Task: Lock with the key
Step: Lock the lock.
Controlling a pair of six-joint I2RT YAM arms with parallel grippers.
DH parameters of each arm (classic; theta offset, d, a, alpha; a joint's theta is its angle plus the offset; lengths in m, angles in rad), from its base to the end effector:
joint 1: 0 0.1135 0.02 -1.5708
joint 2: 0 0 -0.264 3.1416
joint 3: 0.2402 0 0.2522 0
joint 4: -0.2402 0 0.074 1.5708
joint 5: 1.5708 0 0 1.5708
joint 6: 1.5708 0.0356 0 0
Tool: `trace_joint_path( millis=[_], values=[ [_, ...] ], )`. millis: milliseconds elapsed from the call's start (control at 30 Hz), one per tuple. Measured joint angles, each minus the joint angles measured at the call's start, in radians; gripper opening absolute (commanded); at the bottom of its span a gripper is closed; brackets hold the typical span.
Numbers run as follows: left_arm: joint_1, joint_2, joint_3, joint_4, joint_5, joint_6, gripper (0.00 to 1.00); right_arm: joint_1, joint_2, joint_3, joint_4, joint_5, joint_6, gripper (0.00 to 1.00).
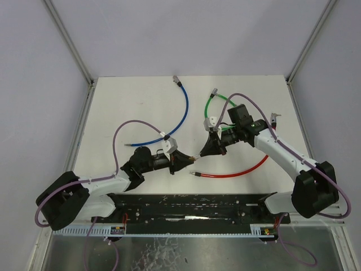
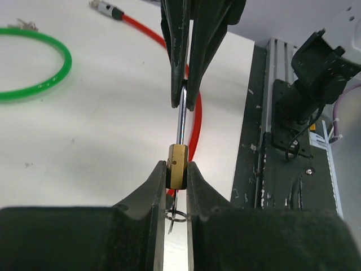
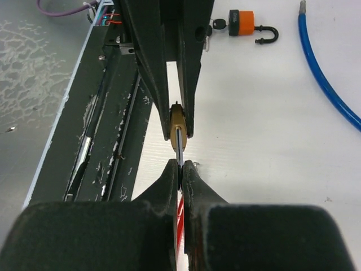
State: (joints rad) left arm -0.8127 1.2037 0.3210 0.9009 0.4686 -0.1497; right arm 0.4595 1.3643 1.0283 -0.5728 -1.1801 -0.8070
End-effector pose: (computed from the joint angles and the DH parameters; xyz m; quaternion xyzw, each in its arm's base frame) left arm 0.1485 -0.1802 0.2107 0.3784 0.5905 -0.4654 0.5399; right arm 0.2281 0.1496 0.2787 -0.6108 0.5264 0.4716 0.3569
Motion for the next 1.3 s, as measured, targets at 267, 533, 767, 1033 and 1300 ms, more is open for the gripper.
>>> trace_joint_path(
  millis=[267, 533, 767, 1033, 1300],
  values=[
    [0.069, 0.035, -0.001, -0.048, 0.050, -0.020, 0.05, 0.019, 0.069, -0.045, 0.190, 0.032, 0.160, 0.00],
    [0.073, -0.090, -0.017, -0.013, -0.003, -0.022, 0.54, 0.017, 0.094, 0.084, -0.055, 0.006, -0.001, 0.00],
    [0.073, -0.257, -0.074, -0.040, -0.110, -0.035, 0.67, -0.060, 0.095, 0.131, -0.264, 0.005, -0.165, 0.00],
    [0.073, -0.254, -0.095, -0.080, -0.140, -0.103, 0.70, -0.077, 0.095, 0.163, -0.344, 0.017, -0.214, 0.00],
    [0.073, -0.146, -0.039, -0.115, -0.099, -0.201, 0.64, -0.100, 0.119, 0.179, -0.365, 0.018, -0.216, 0.00]
  ],
)
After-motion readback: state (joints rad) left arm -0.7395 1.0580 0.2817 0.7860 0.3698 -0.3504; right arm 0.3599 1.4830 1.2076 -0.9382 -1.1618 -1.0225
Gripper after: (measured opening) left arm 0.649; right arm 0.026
